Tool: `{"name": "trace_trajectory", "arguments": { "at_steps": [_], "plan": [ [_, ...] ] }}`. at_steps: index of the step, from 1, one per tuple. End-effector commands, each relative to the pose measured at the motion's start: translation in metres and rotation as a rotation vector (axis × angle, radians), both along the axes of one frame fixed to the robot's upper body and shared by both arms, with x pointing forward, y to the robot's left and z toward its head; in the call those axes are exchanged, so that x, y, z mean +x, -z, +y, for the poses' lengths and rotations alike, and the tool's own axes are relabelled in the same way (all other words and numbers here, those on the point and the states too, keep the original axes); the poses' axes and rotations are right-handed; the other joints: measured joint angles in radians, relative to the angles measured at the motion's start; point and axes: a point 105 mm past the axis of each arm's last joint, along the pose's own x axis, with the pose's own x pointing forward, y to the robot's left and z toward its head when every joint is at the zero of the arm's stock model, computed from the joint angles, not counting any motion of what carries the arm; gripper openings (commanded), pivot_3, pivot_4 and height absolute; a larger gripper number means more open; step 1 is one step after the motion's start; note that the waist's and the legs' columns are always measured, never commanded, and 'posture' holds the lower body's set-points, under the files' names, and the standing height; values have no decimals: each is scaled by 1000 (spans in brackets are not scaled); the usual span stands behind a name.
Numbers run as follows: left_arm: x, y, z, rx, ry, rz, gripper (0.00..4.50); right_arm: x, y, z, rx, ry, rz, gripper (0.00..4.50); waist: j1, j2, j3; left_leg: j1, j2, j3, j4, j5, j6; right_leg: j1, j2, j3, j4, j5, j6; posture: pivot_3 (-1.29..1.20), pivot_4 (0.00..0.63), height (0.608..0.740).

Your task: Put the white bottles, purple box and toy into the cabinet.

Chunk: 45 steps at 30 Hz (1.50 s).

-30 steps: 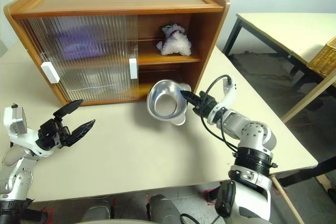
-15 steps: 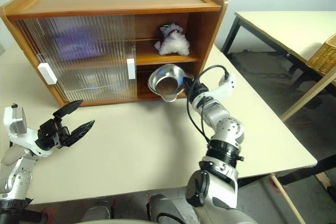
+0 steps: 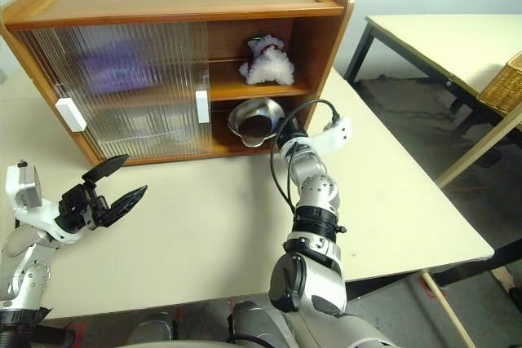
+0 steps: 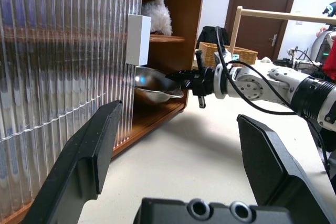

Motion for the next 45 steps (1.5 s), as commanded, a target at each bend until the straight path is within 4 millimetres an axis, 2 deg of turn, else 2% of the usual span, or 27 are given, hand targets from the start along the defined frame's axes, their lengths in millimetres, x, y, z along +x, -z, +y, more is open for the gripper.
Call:
{"name": "trace_trajectory", "arguments": {
  "at_steps": [1, 5, 15, 16, 21, 26, 34, 38, 40, 45],
  "plan": [
    [0, -1, 0, 7, -2, -4, 4500, 5, 0, 12, -8, -15, -5, 123, 0, 0, 0, 0, 0, 0, 0, 0, 0, 0, 0, 0, 0, 0, 0, -105, 17, 740],
    [3, -3, -2, 6, -1, -16, 4500, 8, 7, 12, -21, 17, 22, 123, 1, 1, -1, 0, 0, 0, 0, 0, 0, 0, 0, 0, 0, 0, 0, -107, 13, 740],
    [2, -3, -6, 2, 15, -13, 4500, 19, 9, 24, 6, -3, 23, 123, -2, 2, -1, -1, 1, 0, 3, 0, 0, 0, 1, -1, 0, 3, -2, -109, 12, 740],
    [2, -3, -7, 2, 16, -13, 4500, 20, 8, 26, 9, -7, 21, 848, -2, 2, -1, -1, 1, 0, 3, 0, 0, 0, 1, -1, 0, 3, -2, -106, 14, 740],
    [1, -1, -7, -3, 11, -9, 4500, 21, 5, 25, 15, -11, 11, 2530, -2, 2, -1, -1, 1, 0, 3, 0, 0, 0, 1, -1, 0, 3, -2, -103, 16, 740],
    [1, -1, -7, -6, 6, -8, 4500, 21, 5, 24, 8, -18, 7, 4487, -2, 2, -1, -1, 1, 0, 3, 0, 0, 0, 1, -1, 0, 3, -2, -102, 17, 740],
    [2, 0, -7, -4, 8, -7, 4500, 10, 1, 17, -72, -84, -28, 4487, -1, 2, -1, -1, 1, 0, 4, 0, 0, 1, 1, -1, 0, 3, -2, -110, 22, 740],
    [1, 1, -5, -5, 5, -2, 4500, -10, -6, 14, -183, -151, -100, 4487, 1, 2, -1, -1, 1, 0, 5, 0, -1, 2, 1, -1, 0, 3, -2, -110, 23, 740],
    [1, 1, -4, -7, -2, -1, 4500, -22, -8, 21, -221, -231, -151, 4487, -1, 2, -2, -1, 0, 0, 5, 0, -1, 2, 1, -1, 0, 3, -1, -113, 21, 740],
    [1, 1, -2, -5, -6, -2, 4500, -58, -4, 36, -456, -455, -251, 4487, -3, 1, -2, 4, -1, 1, 6, 1, -1, 8, 4, -1, 0, 2, 1, -116, 21, 740]
  ]
}}
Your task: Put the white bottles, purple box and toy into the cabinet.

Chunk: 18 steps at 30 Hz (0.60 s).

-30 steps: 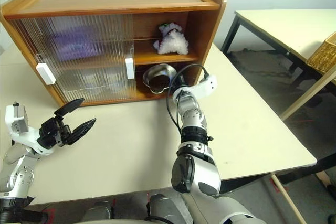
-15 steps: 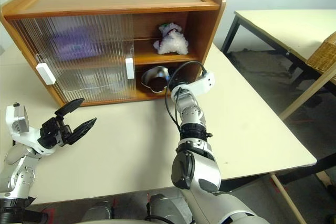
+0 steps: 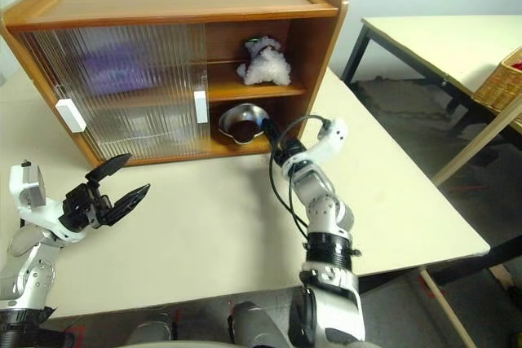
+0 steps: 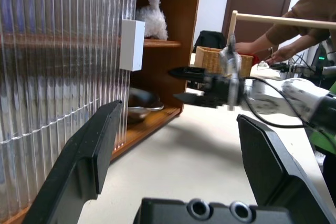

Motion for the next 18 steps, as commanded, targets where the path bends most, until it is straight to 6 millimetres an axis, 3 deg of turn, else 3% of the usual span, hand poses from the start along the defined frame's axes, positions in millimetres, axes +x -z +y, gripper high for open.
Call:
{"name": "trace_trajectory", "arguments": {
  "at_steps": [1, 4, 7, 14, 18],
  "plan": [
    [0, 1, 3, 15, -5, 3, 4500, -19, -4, 20, -116, -162, -66, 4487, -1, 0, 0, 3, -1, 0, 0, 0, 0, 3, 0, 1, 0, -2, -2, -118, 23, 740],
    [-1, 2, 5, 19, -7, 6, 4500, -39, -6, 33, -198, -303, -133, 3911, -1, -1, 0, 5, -1, 1, 2, 0, 0, 6, 0, 2, -1, -8, 6, -123, 23, 740],
    [-1, 3, 8, 22, -12, 12, 4500, -55, -13, 51, -245, -434, -219, 2773, -2, -1, -1, 5, -2, 1, 3, 1, -1, 7, 0, 2, -1, -8, 6, -127, 24, 740],
    [0, 1, 16, 34, -37, 11, 4500, -45, -37, 93, -223, -510, -313, 26, -10, -2, -1, 6, -1, 0, 1, 2, 0, 4, 0, 2, 0, -6, 2, -123, 20, 740],
    [1, 0, 17, 33, -44, 8, 4500, -34, -52, 127, -206, -559, -346, 26, -10, -2, -2, 5, 0, -1, -1, 2, 0, -2, 0, 1, 0, 0, -9, -120, 19, 740]
  ]
}}
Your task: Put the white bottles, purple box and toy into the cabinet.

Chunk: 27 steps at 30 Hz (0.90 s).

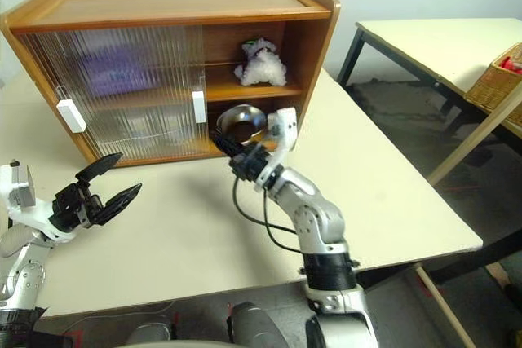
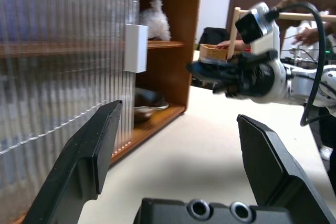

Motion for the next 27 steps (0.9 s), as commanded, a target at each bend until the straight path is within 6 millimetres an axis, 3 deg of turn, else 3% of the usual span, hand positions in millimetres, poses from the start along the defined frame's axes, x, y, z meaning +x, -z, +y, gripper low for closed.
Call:
{"name": "trace_trajectory", "arguments": {
  "at_steps": [1, 5, 10, 16, 27],
  "plan": [
    [1, 2, 3, 5, -9, 10, 4500, 5, -1, 23, -29, -38, 0, 26, 0, 0, 0, 0, 0, 0, 0, 0, 0, -1, 0, 0, 0, 0, -1, -120, 19, 740],
    [1, 1, 3, 4, -21, 5, 4500, 13, -10, 48, 8, -78, 35, 26, 5, -1, -1, -3, 1, 0, -3, 0, 0, -6, 0, -1, 0, -1, -2, -102, 16, 740],
    [-1, -1, 3, 7, -24, 1, 4500, 21, -14, 53, -9, -73, 12, 26, 14, -2, -2, -7, 1, 0, -2, 0, 0, -6, 0, -2, 0, -1, -2, -93, 11, 740],
    [-1, 0, 3, 9, -27, -1, 4500, 35, -8, 40, -58, 19, 7, 26, 18, -2, -2, -8, 1, -1, -2, 0, 0, -7, -2, -2, 0, 0, -2, -89, 8, 740],
    [0, -2, -3, -2, -18, -4, 4500, 42, -4, 9, -45, 108, 10, 26, 19, -2, -3, -8, 1, 0, 0, 0, 0, -4, 0, -2, 1, 1, -2, -113, 0, 740]
  ]
}}
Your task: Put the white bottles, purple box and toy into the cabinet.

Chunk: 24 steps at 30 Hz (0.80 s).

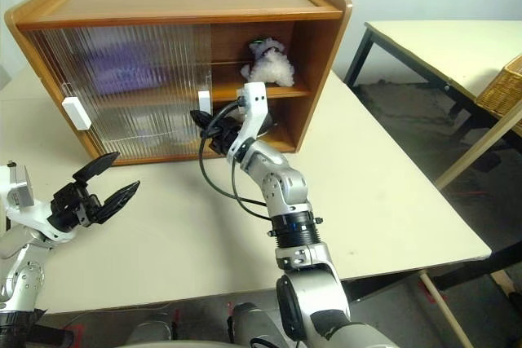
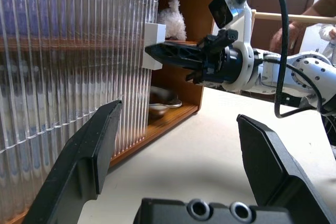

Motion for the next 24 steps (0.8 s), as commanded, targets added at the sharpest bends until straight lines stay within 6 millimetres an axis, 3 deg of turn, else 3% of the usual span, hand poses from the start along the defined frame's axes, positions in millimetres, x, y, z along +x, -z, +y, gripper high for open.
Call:
{"name": "trace_trajectory", "arguments": {
  "at_steps": [1, 8, 13, 21, 24],
  "plan": [
    [-1, -1, -4, 5, 10, -7, 4500, 4, 0, -12, 6, 49, -3, 26, -1, 0, 0, 0, 0, 0, 0, 0, 0, 0, 0, 0, 0, 0, 0, -116, 2, 740],
    [0, -1, -3, 5, 8, -5, 4500, 7, 0, -16, -6, 59, -8, 26, -1, 0, 0, 0, 0, 0, 1, 1, 1, 0, 0, 0, 0, 2, 0, -114, 6, 740],
    [-1, -1, -1, 5, -1, -3, 4500, -4, -8, 1, 36, -37, -20, 26, -2, 0, 0, 1, 0, 0, 1, 2, 1, 1, 0, 0, 0, 2, 0, -106, 11, 740],
    [-2, 0, 0, 2, -7, -1, 4500, 7, -6, 9, 7, 19, -41, 26, -1, 0, 0, 1, 0, -1, 0, 2, 1, 0, -1, 0, 0, 2, 0, -96, 15, 740],
    [-1, -1, -1, 4, -4, -4, 4500, 16, 0, 2, -23, 79, -39, 26, 0, 0, 0, 1, 0, -1, 0, 2, 1, -3, -2, 0, 0, 2, 0, -94, 18, 740]
  ]
}}
